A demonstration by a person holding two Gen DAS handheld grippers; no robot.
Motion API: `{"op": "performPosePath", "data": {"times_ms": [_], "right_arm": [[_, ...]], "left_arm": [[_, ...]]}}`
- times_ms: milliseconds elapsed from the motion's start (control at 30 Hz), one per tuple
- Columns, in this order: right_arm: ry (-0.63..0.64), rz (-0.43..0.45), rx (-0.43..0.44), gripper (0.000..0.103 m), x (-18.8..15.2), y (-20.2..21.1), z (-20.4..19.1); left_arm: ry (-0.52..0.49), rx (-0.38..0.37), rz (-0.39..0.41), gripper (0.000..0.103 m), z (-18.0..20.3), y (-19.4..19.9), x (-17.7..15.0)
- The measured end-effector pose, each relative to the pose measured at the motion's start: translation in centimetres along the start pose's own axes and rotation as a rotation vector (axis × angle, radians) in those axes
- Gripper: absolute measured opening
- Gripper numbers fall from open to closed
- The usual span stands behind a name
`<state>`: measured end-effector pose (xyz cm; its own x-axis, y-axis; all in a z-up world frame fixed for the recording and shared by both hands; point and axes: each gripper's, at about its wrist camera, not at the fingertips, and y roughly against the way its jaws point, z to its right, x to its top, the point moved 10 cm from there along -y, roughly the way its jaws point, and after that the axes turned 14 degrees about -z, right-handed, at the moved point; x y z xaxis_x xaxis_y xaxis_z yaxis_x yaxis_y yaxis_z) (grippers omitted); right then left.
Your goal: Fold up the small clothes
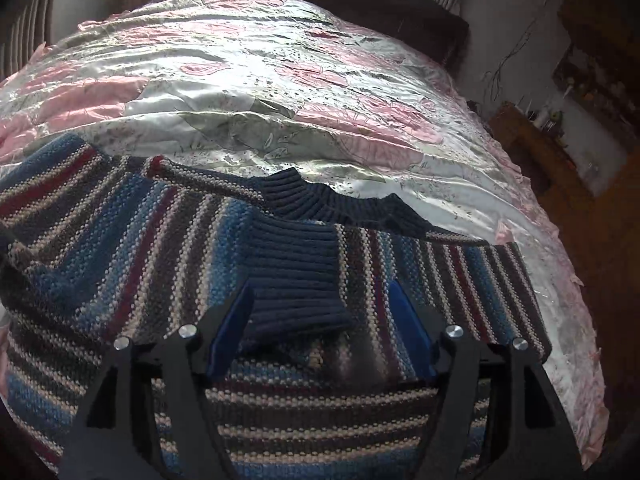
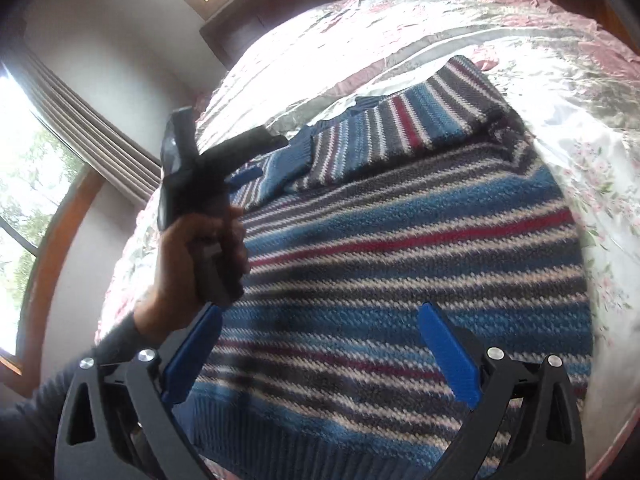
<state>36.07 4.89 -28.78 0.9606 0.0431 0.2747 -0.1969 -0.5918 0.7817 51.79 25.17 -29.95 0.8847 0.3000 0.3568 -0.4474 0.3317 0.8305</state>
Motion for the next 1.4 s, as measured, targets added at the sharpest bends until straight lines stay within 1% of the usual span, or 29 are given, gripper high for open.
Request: {"op": "performPosePath", "data": {"times_ms": [67, 100, 133, 167, 200, 233, 267, 300, 333, 367, 433, 567, 633, 667, 700, 767, 800, 833, 867, 900, 933, 1000, 1100, 1233, 1333, 1400], "right_arm": [[-0.036, -0.017, 0.099, 0.096, 3.3, -0.8, -0.7], [-0.065, -0.031, 0.154, 0.089, 5.1, -1.5, -1.0], [-0.089, -0.051, 0.213, 0.077, 7.0, -2.6, -1.5], [-0.115, -0.077, 0.280, 0.070, 8.9, -3.9, -1.9], [-0.147, -0.107, 0.339, 0.059, 10.6, -5.4, -2.3], [-0.193, -0.137, 0.377, 0.056, 12.2, -7.2, -2.3], [-0.244, -0.164, 0.404, 0.056, 13.6, -9.1, -2.1], [-0.286, -0.187, 0.399, 0.056, 14.7, -11.0, -1.6], [-0.327, -0.197, 0.370, 0.056, 15.6, -12.6, -0.9], [-0.364, -0.205, 0.349, 0.056, 16.3, -14.0, -0.2], [-0.411, -0.236, 0.351, 0.056, 17.0, -16.3, 0.4], [-0.413, -0.237, 0.336, 0.057, 17.8, -18.2, 0.1], [-0.413, -0.247, 0.338, 0.062, 18.0, -19.0, -0.5], [-0.409, -0.252, 0.334, 0.063, 18.2, -19.3, -0.8], [-0.406, -0.253, 0.339, 0.064, 18.5, -19.6, -1.1], [-0.403, -0.260, 0.351, 0.064, 19.1, -20.2, -1.8], [-0.400, -0.260, 0.339, 0.061, 19.4, -20.5, -2.1], [-0.385, -0.257, 0.328, 0.045, 19.8, -20.6, -2.5], [-0.364, -0.265, 0.320, 0.035, 20.2, -20.7, -3.1], [-0.339, -0.265, 0.304, 0.023, 20.6, -20.6, -3.9], [-0.306, -0.255, 0.271, 0.015, 21.1, -20.2, -4.6], [-0.222, -0.236, 0.216, 0.009, 22.4, -19.1, -6.5], [-0.117, -0.194, 0.156, 0.008, 24.4, -16.5, -10.0], [-0.008, -0.140, 0.118, 0.008, 26.7, -11.8, -14.0], [0.038, -0.102, 0.100, 0.008, 28.0, -8.4, -15.4], [0.052, -0.081, 0.083, 0.008, 28.4, -6.7, -15.1]], "left_arm": [[0.040, -0.093, -0.007, 0.080, -1.3, 1.8, -1.3], [0.065, -0.132, -0.014, 0.080, -2.2, 2.6, -2.1], [0.091, -0.162, -0.024, 0.082, -3.1, 3.3, -3.1], [0.121, -0.187, -0.044, 0.083, -4.1, 3.7, -4.2], [0.150, -0.213, -0.063, 0.083, -5.2, 4.1, -5.4], [0.179, -0.234, -0.078, 0.084, -6.2, 4.4, -6.6], [0.210, -0.251, -0.097, 0.085, -7.1, 4.6, -7.8], [0.239, -0.269, -0.117, 0.085, -8.0, 4.7, -9.0], [0.262, -0.288, -0.134, 0.085, -8.7, 4.8, -10.0], [0.270, -0.305, -0.136, 0.085, -9.1, 5.1, -10.8], [0.265, -0.315, -0.121, 0.085, -9.6, 5.8, -11.7], [0.221, -0.331, -0.122, 0.086, -9.7, 5.5, -12.5], [0.221, -0.348, -0.104, 0.086, -9.8, 5.4, -12.6], [0.222, -0.352, -0.093, 0.086, -9.8, 5.4, -12.8], [0.221, -0.348, -0.085, 0.086, -9.8, 5.2, -12.9], [0.186, -0.313, -0.103, 0.090, -9.2, 4.6, -12.7], [0.153, -0.294, -0.117, 0.090, -8.8, 4.3, -12.7], [0.141, -0.287, -0.116, 0.091, -8.6, 4.3, -12.8], [0.148, -0.297, -0.103, 0.091, -8.7, 4.3, -12.8], [0.153, -0.304, -0.091, 0.091, -8.7, 4.3, -12.9], [0.148, -0.305, -0.086, 0.091, -8.7, 4.3, -13.2], [0.144, -0.300, -0.085, 0.091, -8.8, 4.3, -13.3], [0.152, -0.323, -0.083, 0.091, -8.8, 4.3, -13.3], [0.167, -0.359, -0.080, 0.091, -9.1, 4.6, -13.4], [0.171, -0.362, -0.077, 0.091, -9.2, 4.5, -13.4], [0.170, -0.360, -0.076, 0.091, -9.1, 4.4, -13.4]]}}
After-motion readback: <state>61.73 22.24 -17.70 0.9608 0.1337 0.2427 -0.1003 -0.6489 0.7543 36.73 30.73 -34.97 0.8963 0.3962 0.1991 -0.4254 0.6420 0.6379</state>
